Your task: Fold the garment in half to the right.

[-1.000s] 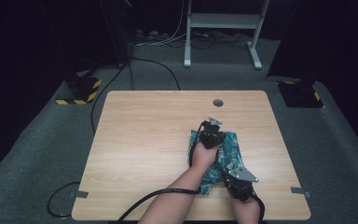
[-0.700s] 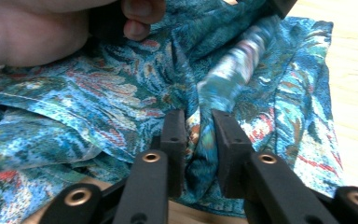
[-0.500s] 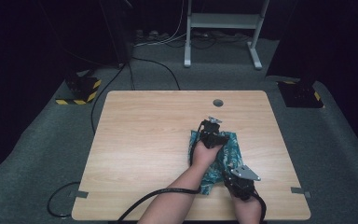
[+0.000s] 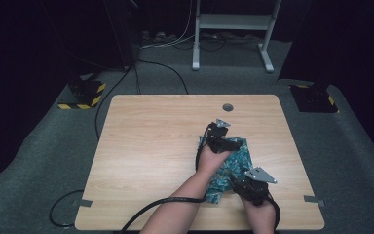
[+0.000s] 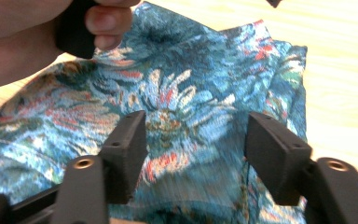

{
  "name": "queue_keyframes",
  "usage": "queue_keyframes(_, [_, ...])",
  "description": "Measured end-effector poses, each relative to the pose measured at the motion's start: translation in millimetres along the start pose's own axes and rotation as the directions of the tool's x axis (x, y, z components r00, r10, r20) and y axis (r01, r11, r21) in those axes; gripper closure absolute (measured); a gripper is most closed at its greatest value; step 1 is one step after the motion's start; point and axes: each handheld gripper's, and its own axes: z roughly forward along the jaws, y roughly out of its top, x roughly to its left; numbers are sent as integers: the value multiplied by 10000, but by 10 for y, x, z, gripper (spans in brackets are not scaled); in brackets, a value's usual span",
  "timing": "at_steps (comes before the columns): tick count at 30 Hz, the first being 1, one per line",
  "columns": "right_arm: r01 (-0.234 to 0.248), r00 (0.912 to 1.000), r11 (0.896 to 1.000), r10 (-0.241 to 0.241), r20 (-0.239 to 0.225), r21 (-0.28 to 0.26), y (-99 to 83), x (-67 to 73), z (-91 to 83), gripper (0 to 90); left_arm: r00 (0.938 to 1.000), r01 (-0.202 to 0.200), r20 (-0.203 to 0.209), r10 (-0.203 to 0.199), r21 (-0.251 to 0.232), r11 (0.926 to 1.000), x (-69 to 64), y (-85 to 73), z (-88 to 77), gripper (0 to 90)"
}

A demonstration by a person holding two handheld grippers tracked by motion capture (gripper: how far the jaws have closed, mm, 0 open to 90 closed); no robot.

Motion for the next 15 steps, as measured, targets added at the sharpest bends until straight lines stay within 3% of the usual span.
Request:
queue_keyframes(7, [199, 9998, 9998, -199, -49, -28, 73, -31, 36, 304, 10000, 60, 57, -58, -202, 9998, 160, -53, -189, 61])
queue_keyframes(15, [185, 9995, 9998, -184, -243, 31, 85, -68, 84, 259, 9999, -142, 12, 142, -340, 9993, 235, -102, -377, 55])
